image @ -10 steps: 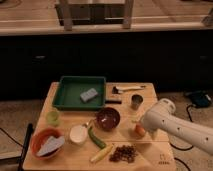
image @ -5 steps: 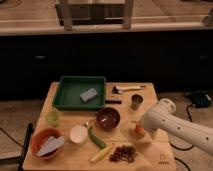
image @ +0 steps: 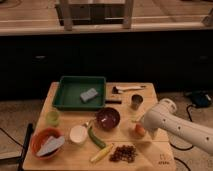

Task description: Place apple in paper cup

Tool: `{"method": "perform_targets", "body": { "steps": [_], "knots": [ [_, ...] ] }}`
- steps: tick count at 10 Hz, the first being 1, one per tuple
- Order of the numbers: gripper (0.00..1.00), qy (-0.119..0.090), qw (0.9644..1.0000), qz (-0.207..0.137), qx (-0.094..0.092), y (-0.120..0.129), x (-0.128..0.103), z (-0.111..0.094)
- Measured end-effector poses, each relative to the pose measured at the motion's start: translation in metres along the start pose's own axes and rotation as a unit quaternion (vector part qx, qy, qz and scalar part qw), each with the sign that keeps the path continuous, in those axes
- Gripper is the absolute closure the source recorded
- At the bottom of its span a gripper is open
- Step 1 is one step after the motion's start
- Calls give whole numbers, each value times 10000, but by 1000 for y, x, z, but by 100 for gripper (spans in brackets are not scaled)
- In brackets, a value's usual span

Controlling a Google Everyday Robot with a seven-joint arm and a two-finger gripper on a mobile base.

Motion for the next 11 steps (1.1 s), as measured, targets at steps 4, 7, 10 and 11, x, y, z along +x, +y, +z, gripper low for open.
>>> {"method": "perform_targets", "body": {
  "steps": [4, 7, 10, 11],
  "knots": [
    [20, -33, 10000, -4, 39, 0, 1, 1],
    [20, -47, 10000, -28, 59, 0, 1, 1],
    [20, -65, 9999, -48, 78, 0, 1, 1],
    [20, -67, 9999, -50, 86, 0, 1, 1]
  ]
}}
